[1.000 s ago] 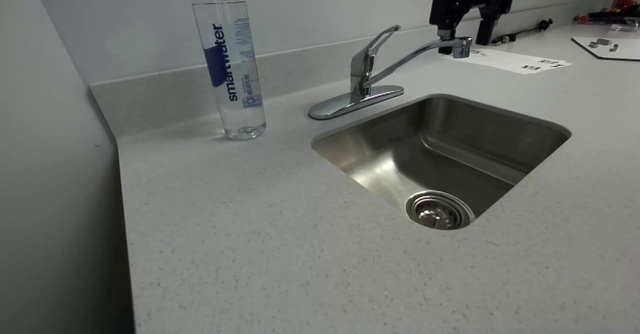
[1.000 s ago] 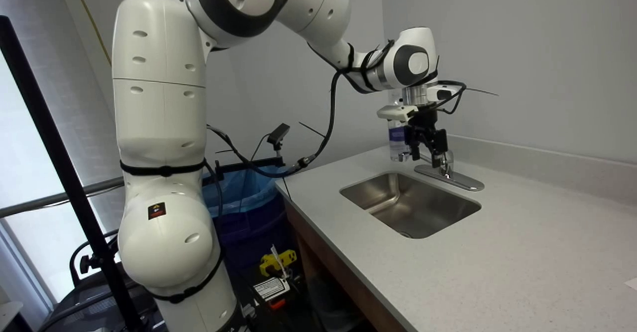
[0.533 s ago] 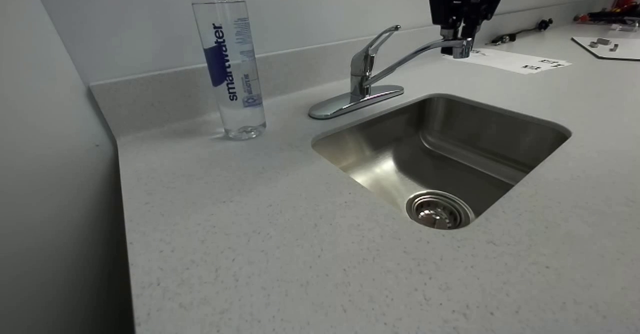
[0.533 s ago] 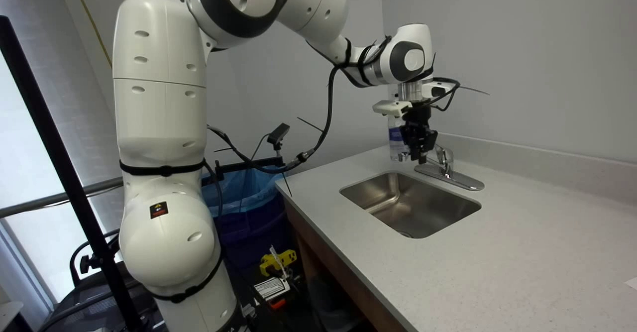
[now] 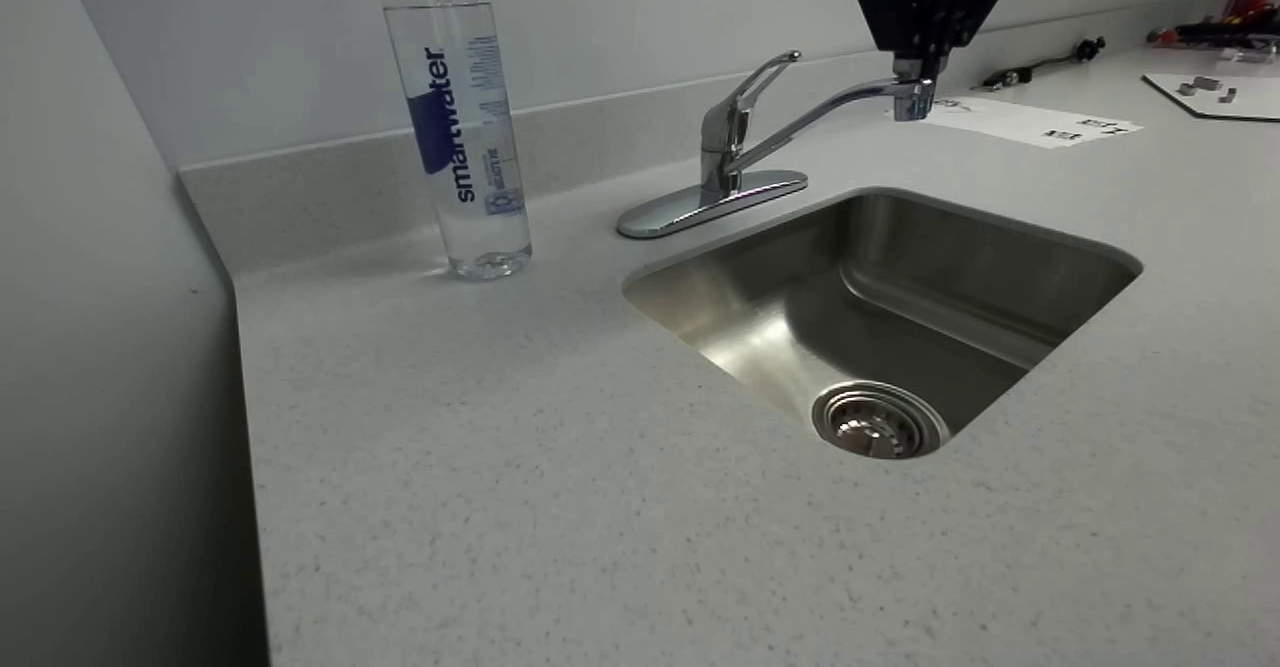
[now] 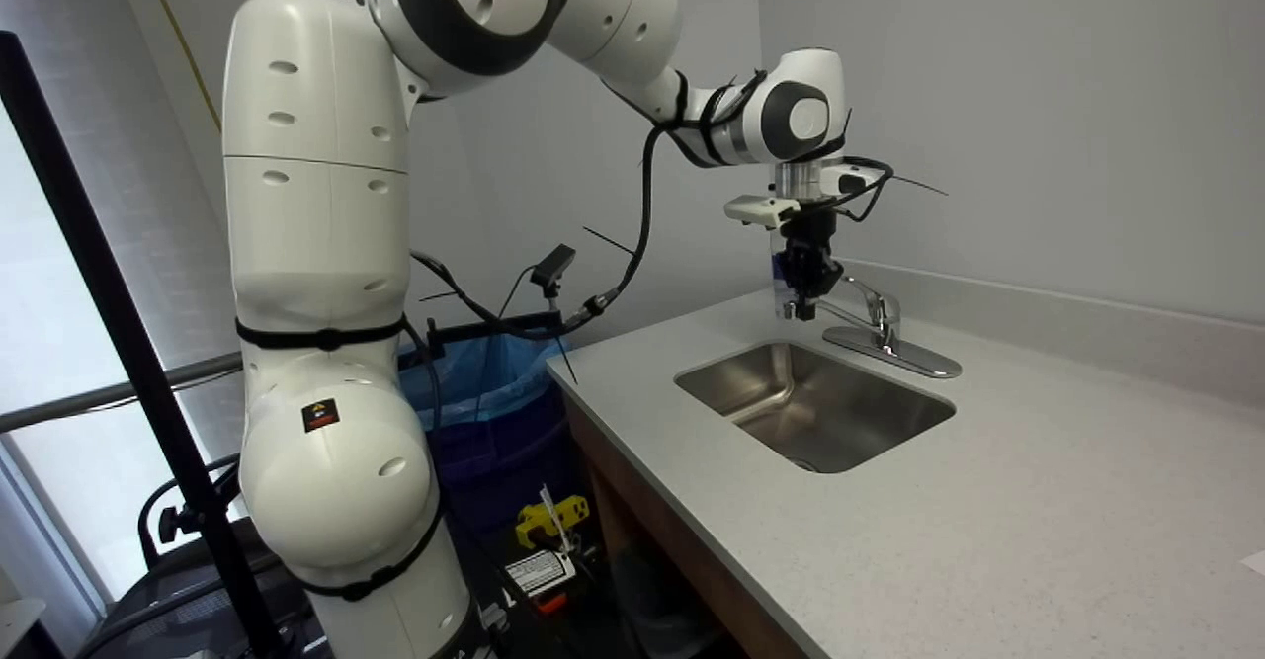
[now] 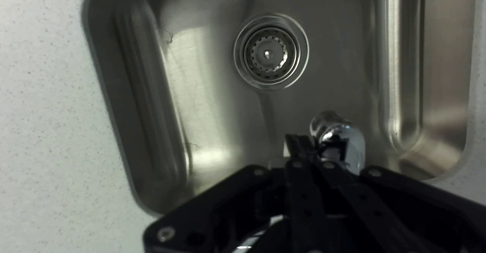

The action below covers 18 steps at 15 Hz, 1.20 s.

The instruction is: Turn the faucet fully to the right

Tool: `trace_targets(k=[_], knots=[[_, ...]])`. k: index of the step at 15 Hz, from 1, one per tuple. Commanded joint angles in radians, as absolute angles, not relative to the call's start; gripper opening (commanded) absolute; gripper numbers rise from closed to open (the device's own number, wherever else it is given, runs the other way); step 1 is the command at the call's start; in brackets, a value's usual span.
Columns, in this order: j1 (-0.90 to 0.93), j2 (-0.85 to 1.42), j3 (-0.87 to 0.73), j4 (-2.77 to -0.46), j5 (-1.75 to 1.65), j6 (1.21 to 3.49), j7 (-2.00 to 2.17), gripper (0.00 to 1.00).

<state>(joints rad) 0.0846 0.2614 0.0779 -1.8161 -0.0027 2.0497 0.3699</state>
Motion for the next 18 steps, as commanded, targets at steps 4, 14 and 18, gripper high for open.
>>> trace_targets(k=[4, 14, 18], knots=[[0.144, 0.267, 0.117, -1.811, 0.091, 2.039, 0.384, 0.00], [0.232, 0.361, 0.124, -1.688, 0.041, 2.137, 0.468, 0.00], [0.252, 0.390, 0.121, -1.638, 0.046, 2.163, 0.465, 0.00]])
